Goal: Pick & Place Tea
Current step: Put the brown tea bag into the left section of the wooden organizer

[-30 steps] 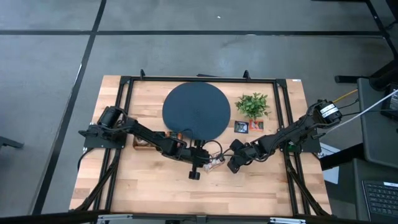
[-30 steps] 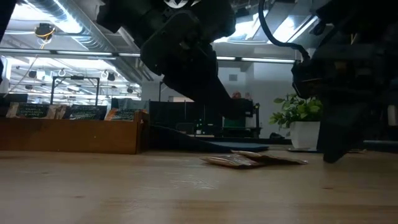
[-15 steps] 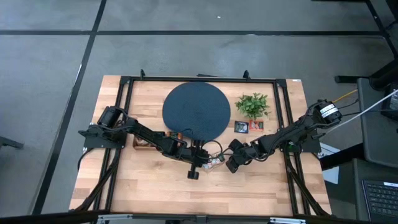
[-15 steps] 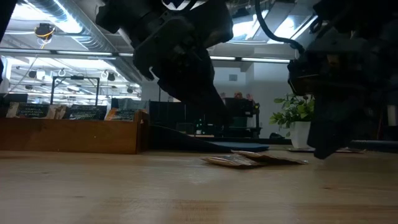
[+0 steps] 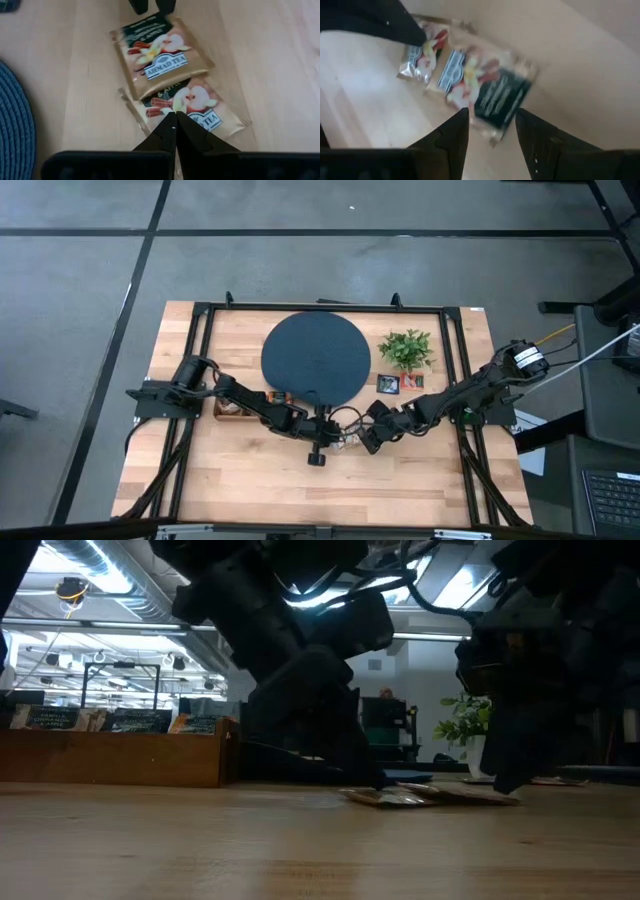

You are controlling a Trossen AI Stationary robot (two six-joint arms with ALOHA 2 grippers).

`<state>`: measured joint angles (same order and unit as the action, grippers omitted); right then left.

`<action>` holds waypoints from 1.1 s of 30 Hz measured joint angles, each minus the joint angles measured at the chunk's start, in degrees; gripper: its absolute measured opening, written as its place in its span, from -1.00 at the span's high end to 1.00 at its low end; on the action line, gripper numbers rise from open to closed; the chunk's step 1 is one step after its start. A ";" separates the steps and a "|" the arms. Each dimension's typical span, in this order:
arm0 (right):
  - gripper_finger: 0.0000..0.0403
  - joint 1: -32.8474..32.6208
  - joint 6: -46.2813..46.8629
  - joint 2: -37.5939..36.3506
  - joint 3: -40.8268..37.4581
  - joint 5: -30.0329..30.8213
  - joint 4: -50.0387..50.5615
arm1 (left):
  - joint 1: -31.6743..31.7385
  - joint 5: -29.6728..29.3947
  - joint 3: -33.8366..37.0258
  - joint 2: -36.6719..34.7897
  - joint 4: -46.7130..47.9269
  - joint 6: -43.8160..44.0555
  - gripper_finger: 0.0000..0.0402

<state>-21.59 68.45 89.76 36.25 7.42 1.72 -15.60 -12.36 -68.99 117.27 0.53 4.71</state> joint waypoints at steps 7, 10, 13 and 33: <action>0.19 2.63 0.08 3.67 0.21 -2.73 -1.16 | 0.72 0.47 -0.01 0.00 -0.18 1.59 0.99; 0.19 3.11 0.09 5.41 0.37 -3.47 -3.19 | 0.76 0.48 -0.02 0.00 -0.37 2.03 0.99; 0.19 3.13 -1.02 5.84 0.24 -3.52 -5.07 | 0.75 0.48 -0.02 0.00 -0.75 2.14 0.99; 0.28 3.11 -6.10 6.43 0.50 -2.71 -10.10 | 1.51 3.39 -0.09 3.03 -7.09 3.47 0.99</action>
<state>-18.48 62.34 96.18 36.75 4.71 -8.38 -14.09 -8.96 -69.08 120.30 -6.56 8.18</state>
